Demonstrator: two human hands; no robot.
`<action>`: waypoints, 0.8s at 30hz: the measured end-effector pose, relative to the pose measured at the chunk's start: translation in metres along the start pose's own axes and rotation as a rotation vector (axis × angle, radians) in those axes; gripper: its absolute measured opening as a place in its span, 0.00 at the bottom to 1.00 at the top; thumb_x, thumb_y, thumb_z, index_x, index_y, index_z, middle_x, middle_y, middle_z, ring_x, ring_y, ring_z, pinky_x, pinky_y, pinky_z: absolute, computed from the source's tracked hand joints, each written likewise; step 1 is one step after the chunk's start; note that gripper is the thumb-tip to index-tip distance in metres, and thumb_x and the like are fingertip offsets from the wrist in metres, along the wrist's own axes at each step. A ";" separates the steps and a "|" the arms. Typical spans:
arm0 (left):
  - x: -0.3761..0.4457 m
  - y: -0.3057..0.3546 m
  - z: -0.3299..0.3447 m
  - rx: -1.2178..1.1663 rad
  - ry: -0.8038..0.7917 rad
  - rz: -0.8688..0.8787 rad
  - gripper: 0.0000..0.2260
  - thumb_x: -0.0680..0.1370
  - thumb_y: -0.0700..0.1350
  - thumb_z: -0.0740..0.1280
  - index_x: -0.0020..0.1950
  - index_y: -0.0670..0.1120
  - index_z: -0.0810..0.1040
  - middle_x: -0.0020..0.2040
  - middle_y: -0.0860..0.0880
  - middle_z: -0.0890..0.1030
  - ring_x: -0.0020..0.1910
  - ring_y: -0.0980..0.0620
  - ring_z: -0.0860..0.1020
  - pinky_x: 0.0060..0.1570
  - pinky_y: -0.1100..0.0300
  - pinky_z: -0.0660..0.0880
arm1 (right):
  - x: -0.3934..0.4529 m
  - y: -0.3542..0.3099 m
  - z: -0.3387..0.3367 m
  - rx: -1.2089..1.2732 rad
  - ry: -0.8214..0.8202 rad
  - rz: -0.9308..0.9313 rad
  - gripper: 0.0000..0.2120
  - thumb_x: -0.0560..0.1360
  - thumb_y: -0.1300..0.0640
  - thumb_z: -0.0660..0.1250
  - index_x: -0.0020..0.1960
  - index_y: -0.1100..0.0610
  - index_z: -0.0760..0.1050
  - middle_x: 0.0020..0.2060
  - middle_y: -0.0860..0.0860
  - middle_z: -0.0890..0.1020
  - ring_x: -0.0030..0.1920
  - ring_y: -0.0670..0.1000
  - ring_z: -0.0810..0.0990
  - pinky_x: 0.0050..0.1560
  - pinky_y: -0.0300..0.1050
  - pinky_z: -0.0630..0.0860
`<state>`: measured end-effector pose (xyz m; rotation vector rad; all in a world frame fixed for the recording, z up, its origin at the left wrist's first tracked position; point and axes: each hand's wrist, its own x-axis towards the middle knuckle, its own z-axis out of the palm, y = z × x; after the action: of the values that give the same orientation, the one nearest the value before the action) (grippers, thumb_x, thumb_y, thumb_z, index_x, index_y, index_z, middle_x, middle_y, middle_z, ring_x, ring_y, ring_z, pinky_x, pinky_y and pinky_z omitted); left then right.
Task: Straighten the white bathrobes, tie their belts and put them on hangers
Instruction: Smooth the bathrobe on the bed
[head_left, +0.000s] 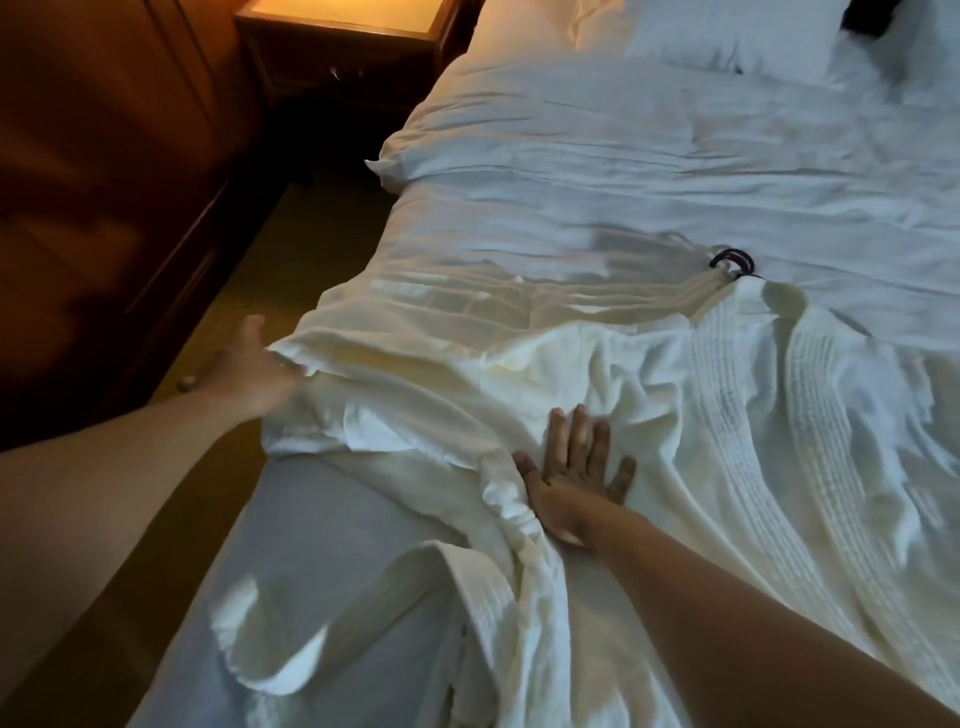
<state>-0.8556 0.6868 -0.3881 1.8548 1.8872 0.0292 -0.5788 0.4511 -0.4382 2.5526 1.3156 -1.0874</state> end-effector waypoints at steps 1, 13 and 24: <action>0.006 -0.007 -0.001 -0.039 0.002 0.006 0.31 0.76 0.56 0.71 0.75 0.51 0.64 0.69 0.42 0.74 0.66 0.36 0.73 0.66 0.38 0.67 | 0.000 -0.001 0.000 0.002 -0.002 -0.005 0.36 0.79 0.29 0.38 0.71 0.43 0.17 0.70 0.45 0.17 0.72 0.51 0.17 0.72 0.66 0.25; 0.072 0.000 -0.023 -0.528 0.121 -0.005 0.21 0.81 0.50 0.67 0.71 0.44 0.70 0.58 0.43 0.76 0.53 0.42 0.76 0.44 0.50 0.74 | -0.011 -0.017 -0.025 0.127 0.110 0.103 0.40 0.78 0.31 0.57 0.82 0.43 0.43 0.81 0.42 0.39 0.81 0.50 0.39 0.76 0.69 0.42; 0.071 -0.037 0.008 -0.719 -0.333 0.184 0.22 0.79 0.54 0.69 0.71 0.50 0.70 0.58 0.51 0.79 0.54 0.49 0.79 0.44 0.54 0.79 | 0.007 -0.144 -0.026 0.094 0.524 0.051 0.26 0.82 0.46 0.56 0.78 0.42 0.54 0.82 0.44 0.42 0.82 0.51 0.43 0.77 0.68 0.42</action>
<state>-0.8839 0.7482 -0.4308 1.4107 1.2441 0.3828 -0.6676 0.5561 -0.3876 3.0546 1.2974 -0.4901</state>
